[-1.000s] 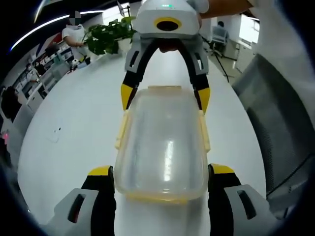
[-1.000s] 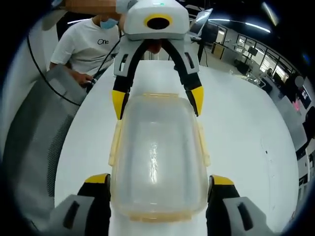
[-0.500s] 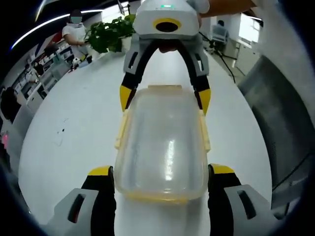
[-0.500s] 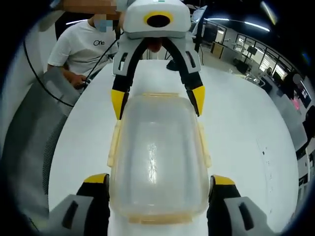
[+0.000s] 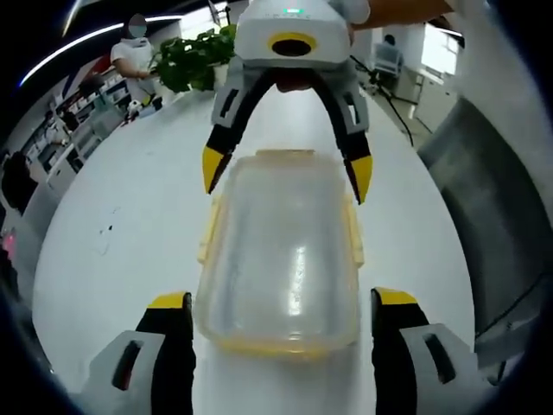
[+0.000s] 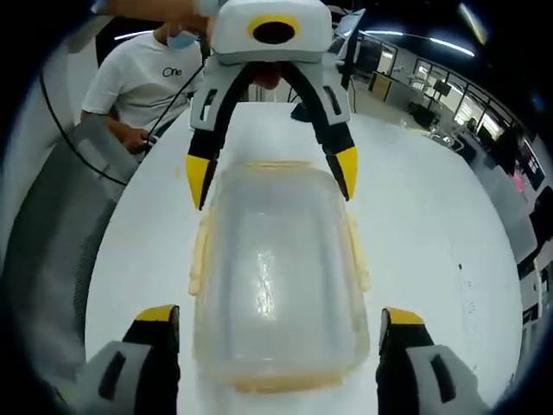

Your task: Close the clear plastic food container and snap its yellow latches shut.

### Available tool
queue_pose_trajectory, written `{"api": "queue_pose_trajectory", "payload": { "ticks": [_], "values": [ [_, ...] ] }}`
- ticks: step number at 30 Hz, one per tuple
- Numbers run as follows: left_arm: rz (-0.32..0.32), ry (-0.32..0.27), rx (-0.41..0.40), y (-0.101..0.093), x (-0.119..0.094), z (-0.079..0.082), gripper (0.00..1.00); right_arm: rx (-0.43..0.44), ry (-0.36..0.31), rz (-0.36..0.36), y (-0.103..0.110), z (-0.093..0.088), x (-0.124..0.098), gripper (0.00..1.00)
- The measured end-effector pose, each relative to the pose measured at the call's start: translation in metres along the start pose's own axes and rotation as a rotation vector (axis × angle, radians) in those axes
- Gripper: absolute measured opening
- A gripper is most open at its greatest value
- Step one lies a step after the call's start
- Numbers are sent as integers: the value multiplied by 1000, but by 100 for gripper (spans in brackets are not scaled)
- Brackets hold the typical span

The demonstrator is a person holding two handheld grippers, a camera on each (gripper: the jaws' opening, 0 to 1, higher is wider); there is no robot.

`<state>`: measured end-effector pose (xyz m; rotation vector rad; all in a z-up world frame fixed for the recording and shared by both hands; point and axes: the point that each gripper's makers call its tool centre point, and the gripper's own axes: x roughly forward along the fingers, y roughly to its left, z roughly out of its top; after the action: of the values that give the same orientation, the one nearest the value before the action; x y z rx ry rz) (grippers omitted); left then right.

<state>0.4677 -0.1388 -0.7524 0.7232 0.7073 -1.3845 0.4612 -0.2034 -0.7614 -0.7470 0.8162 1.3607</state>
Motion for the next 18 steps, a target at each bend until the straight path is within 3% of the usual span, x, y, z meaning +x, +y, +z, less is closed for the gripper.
{"api": "queue_pose_trajectory", "payload": {
  "ticks": [2,4,18],
  "values": [
    [16,20,18,4,-3,-3,99,-27,-25,-48,-10,4,-4,99],
    [29,8,2,6,-3,-1,99,7,-29,-15,-4,3,-5,99],
    [59,-10,-15,4,-21,6,94,-21,-35,-52,2,7,-19,99]
  ]
}}
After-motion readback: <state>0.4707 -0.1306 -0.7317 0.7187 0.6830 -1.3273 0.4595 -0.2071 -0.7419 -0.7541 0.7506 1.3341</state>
